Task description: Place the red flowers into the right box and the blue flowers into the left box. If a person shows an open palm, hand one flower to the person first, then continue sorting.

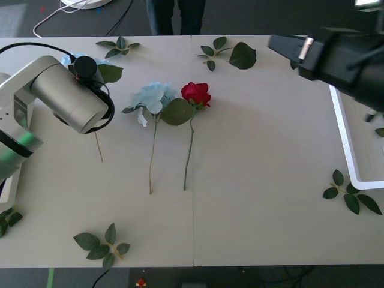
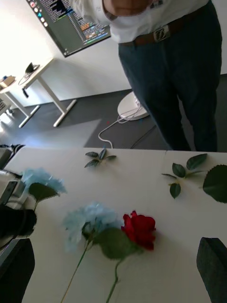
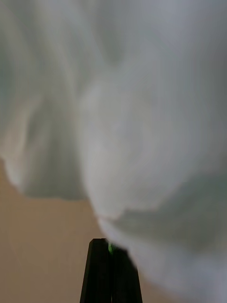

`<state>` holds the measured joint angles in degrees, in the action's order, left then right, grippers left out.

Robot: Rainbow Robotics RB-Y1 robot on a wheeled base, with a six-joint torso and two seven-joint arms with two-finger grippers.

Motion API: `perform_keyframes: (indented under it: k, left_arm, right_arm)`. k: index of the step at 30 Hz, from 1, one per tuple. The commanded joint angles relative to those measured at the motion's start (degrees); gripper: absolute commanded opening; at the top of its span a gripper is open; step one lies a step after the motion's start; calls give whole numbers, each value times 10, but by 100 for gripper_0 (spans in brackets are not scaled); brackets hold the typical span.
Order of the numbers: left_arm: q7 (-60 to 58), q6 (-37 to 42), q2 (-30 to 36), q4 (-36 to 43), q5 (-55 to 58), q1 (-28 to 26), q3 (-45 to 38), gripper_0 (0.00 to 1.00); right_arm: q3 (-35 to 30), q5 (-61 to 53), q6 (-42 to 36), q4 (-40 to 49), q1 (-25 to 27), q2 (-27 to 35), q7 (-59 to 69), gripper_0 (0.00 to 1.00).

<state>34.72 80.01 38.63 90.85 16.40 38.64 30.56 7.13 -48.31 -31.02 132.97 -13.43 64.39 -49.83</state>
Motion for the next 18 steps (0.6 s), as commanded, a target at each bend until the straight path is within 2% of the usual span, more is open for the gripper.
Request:
perform_keyframes:
  k: [1, 6, 13, 18]
  left_arm:
    - [32, 6, 37, 42, 6, -6, -38, 0]
    - [81, 97, 67, 102, 21, -7, -109, 0]
    - [244, 198, 99, 116, 120, -13, -272, 0]
    - [401, 205, 125, 116, 159, -77, -415, 0]
  right_arm:
    - [-94, -102, -49, 37, 57, 23, -144, 100]
    - [-185, -228, -95, 45, 117, 16, -289, 100]
    - [-244, -341, -99, 44, 178, 16, -444, 100]
    - [-282, -419, -134, 40, 202, 9, -536, 100]
